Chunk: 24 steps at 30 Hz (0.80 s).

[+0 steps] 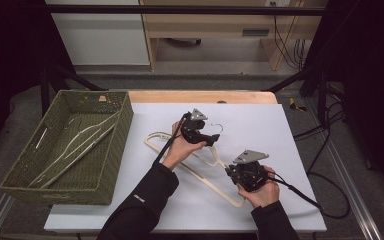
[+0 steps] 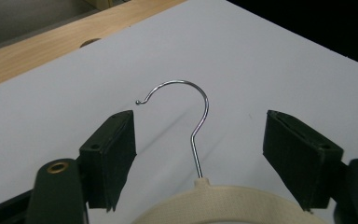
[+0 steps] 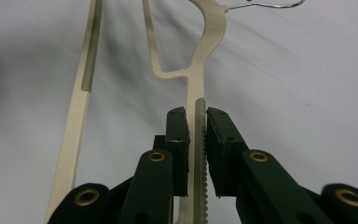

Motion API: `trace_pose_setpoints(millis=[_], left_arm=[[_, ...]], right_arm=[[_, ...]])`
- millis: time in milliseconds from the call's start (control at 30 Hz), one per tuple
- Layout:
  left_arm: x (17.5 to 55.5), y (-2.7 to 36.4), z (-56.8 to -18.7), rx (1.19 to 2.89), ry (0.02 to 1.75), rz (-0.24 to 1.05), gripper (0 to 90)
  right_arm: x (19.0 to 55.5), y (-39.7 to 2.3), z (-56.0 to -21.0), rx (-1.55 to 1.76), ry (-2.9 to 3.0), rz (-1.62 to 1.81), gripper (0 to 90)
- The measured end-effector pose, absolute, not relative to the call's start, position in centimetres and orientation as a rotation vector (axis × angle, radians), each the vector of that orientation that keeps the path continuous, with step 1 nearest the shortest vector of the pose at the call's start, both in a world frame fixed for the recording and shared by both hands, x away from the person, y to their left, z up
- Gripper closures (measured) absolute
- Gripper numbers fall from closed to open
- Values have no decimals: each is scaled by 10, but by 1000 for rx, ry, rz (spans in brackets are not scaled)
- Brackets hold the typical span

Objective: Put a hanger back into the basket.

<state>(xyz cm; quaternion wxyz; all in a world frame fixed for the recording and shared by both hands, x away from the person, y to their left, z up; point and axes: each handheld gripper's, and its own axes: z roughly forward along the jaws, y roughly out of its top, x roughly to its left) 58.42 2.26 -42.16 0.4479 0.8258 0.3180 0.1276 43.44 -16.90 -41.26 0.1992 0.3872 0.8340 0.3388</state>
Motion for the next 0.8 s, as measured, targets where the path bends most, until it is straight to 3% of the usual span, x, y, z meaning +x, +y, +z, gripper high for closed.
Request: trace_pose_setpoints(millis=[567,600,700,800], left_arm=[[595,18,-444,2114,855,208,649],[595,17,-444,2109,861,203,719],[593,15,-443,2121,852,190,811],[592,15,-440,2106,886,202,851]], right_arm=[[433,-169,-411,1086,2340,952,800],[433,-169,-411,1078,2344,958,800],[433,-169,-412,1081,2343,956,800],[433,-169,-412,1076,2348,961,800]])
